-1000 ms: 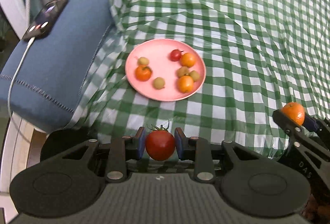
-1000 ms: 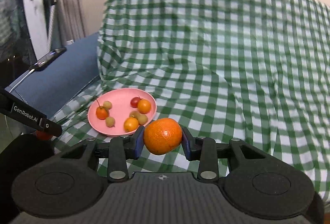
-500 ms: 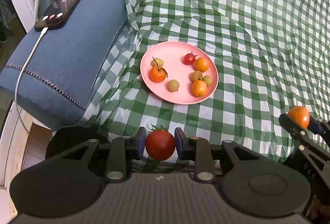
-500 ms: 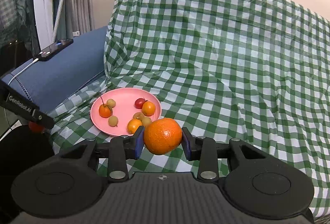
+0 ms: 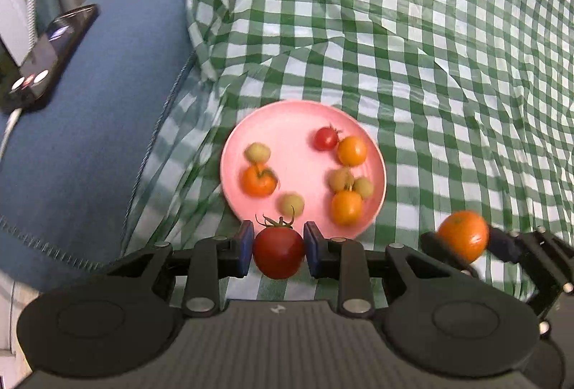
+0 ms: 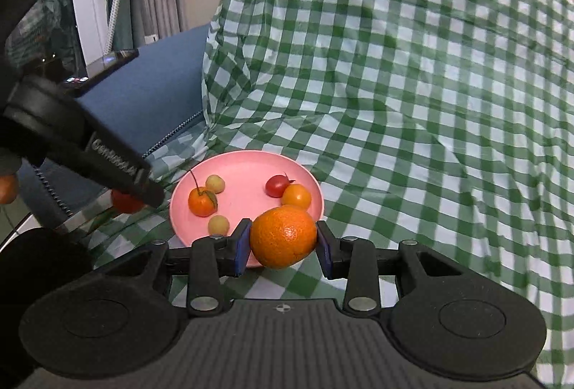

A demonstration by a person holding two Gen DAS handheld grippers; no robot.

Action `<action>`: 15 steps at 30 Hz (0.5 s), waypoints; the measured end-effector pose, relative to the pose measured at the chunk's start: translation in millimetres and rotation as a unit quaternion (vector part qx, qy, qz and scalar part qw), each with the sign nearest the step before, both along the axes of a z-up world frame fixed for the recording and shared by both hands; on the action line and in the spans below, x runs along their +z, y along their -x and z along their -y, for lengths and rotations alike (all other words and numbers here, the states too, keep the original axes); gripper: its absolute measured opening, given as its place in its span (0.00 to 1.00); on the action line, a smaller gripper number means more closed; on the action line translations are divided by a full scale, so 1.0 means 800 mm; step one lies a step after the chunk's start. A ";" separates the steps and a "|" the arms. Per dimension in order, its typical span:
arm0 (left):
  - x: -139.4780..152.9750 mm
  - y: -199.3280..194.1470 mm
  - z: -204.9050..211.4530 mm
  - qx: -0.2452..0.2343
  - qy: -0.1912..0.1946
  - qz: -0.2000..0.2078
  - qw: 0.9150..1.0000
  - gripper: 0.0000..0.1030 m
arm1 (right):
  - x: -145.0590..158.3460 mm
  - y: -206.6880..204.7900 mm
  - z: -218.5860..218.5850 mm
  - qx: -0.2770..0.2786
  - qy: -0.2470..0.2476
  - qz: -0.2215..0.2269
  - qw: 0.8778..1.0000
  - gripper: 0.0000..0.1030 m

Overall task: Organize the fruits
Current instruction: 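Carry the red tomato and orange kumquat toward the pink plate, then lower both fruits onto the pink plate and open both tools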

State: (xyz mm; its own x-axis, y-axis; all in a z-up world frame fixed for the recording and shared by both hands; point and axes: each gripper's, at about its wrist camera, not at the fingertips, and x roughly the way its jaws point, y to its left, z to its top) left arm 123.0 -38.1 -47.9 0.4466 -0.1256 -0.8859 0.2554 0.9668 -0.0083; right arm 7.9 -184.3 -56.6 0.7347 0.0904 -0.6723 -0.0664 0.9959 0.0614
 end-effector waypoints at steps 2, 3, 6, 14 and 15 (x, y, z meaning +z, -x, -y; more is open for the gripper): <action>-0.006 -0.019 0.006 -0.002 -0.004 -0.001 1.000 0.32 | -0.009 -0.018 -0.002 0.002 0.000 -0.005 1.000 0.38; -0.010 -0.028 0.009 -0.005 -0.006 -0.001 1.000 0.32 | -0.013 -0.027 -0.004 0.004 -0.001 -0.008 1.000 0.38; -0.021 -0.055 0.016 -0.008 -0.012 -0.002 1.000 0.32 | -0.025 -0.050 -0.008 0.009 -0.001 -0.015 1.000 0.38; -0.054 -0.107 0.028 -0.020 -0.032 -0.008 0.999 0.32 | -0.058 -0.098 -0.022 0.029 -0.001 -0.035 0.999 0.38; -0.059 -0.112 0.030 -0.021 -0.034 -0.009 0.999 0.32 | -0.062 -0.102 -0.023 0.030 -0.002 -0.038 0.999 0.38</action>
State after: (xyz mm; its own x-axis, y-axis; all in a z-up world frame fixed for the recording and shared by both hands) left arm 212.8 -61.9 -95.4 0.4265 -0.0828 -0.9007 0.2971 0.9534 0.0530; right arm 89.5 -165.9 -106.4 0.6752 0.1360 -0.7250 -0.1207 0.9900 0.0733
